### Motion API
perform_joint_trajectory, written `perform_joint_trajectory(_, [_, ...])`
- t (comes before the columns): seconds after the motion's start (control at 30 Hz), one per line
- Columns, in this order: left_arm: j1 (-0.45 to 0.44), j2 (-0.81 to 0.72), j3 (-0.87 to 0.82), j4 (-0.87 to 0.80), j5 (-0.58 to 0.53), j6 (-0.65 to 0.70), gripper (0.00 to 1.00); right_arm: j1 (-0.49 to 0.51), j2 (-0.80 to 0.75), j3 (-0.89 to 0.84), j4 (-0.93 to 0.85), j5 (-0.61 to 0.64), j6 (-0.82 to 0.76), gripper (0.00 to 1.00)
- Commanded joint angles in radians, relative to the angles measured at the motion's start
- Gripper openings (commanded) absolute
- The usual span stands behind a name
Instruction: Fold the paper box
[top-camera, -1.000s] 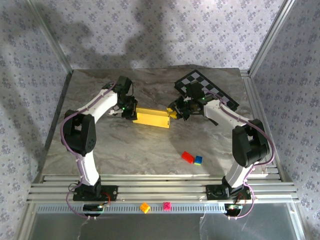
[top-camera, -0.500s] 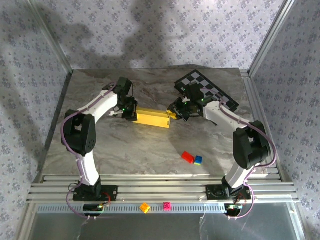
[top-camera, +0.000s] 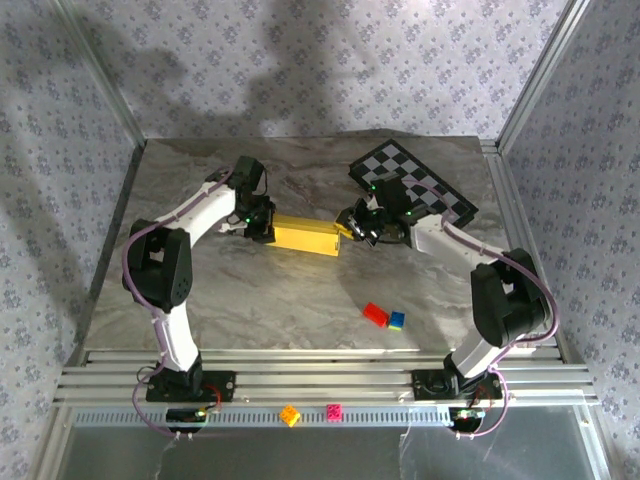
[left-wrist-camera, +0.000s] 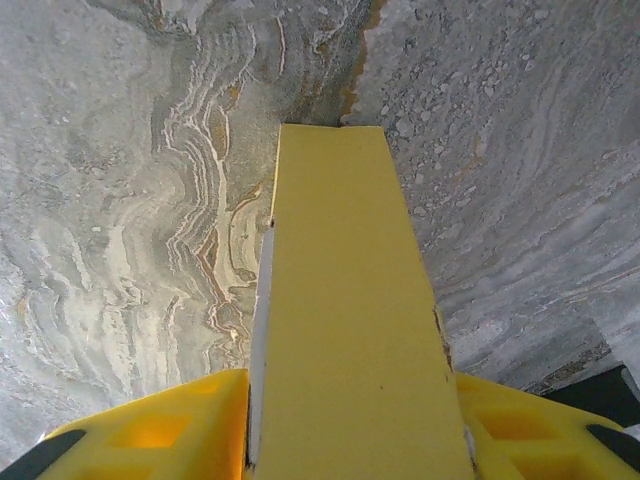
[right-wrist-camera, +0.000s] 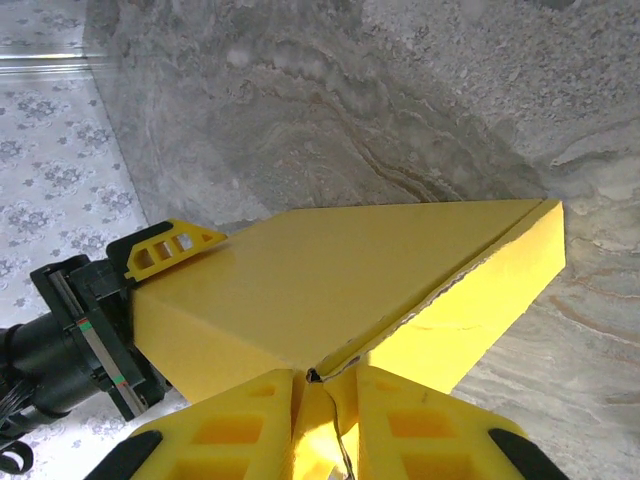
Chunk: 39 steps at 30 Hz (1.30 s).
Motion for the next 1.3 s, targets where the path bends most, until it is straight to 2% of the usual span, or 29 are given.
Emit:
perform_joint_trajectory(0.0, [0.006,-0.013,-0.032,-0.027,-0.003,-0.014,0.45,0.003,0.010,-0.059,-0.016,0.035,-0.049,0.19])
perform_joint_trajectory(0.4, [0.014,-0.019,-0.047,-0.024,-0.003,-0.008,0.45,0.013,-0.001,-0.133,0.038,0.056,-0.111,0.19])
perform_joint_trajectory(0.63, [0.021,-0.028,-0.067,-0.013,-0.002,-0.002,0.46,0.015,-0.004,-0.177,0.077,0.057,-0.128,0.09])
perform_joint_trajectory(0.83, [0.024,-0.027,-0.071,-0.009,0.003,0.008,0.47,0.023,0.004,-0.184,0.070,0.065,-0.149,0.07])
perform_joint_trajectory(1.1, [0.035,-0.053,-0.110,0.049,0.003,0.030,0.58,0.038,0.003,-0.170,0.001,0.107,-0.205,0.03])
perform_joint_trajectory(1.27, [0.056,-0.089,-0.111,0.092,0.023,0.097,0.75,0.048,0.001,-0.143,-0.039,0.128,-0.259,0.00])
